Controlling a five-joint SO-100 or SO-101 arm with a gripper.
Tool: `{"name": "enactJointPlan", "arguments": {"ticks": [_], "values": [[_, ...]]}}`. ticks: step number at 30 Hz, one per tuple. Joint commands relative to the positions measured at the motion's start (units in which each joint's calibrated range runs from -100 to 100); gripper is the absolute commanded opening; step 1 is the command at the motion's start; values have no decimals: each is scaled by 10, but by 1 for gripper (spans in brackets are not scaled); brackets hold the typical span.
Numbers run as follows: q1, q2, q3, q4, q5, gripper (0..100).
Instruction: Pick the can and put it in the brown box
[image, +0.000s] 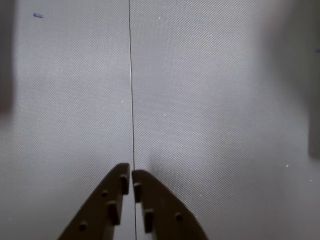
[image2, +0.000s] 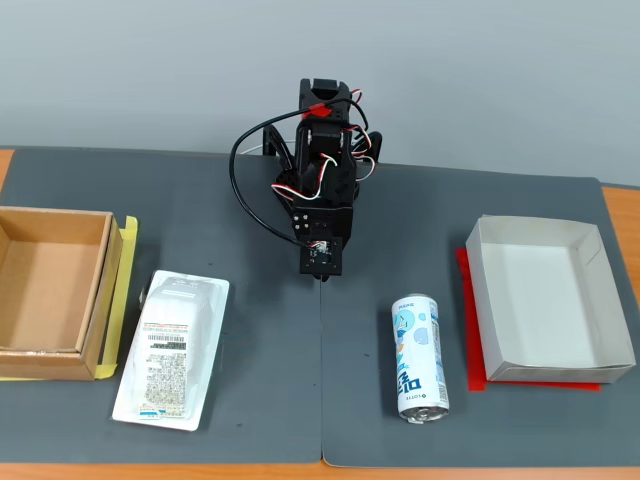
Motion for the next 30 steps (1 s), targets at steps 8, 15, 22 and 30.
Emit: {"name": "enactJointPlan", "arguments": {"ticks": [8,15,22,30], "values": [[-1,-2,-31,-3,0,1],[-1,0,-32,-3,0,1],[1,1,-33,-4,1,1],[3,3,-51,-4,1,1]]}}
